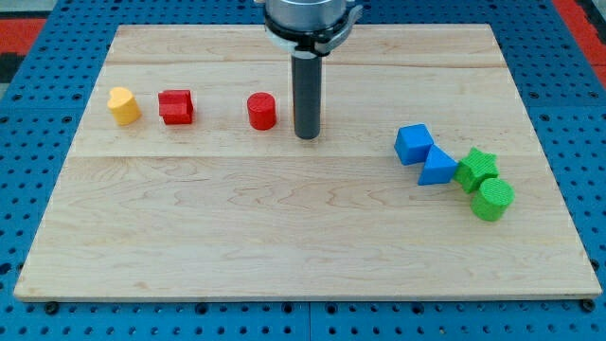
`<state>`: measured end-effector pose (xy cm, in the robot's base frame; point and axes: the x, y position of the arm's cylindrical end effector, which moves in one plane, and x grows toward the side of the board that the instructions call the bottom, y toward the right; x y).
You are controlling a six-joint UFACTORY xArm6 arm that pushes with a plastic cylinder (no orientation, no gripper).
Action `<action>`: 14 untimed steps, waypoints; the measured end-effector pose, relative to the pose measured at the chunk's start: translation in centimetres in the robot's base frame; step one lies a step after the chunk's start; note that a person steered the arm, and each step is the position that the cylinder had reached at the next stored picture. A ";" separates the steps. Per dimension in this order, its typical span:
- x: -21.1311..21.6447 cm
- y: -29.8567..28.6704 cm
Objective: Slide the blue cube towards right of the board
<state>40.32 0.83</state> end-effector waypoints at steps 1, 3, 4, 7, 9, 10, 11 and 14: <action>-0.6 1.2; -0.6 2.2; -1.8 5.4; -1.2 9.5; 4.3 8.3; 5.5 8.3; 3.9 8.3; 3.2 12.8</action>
<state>43.52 13.61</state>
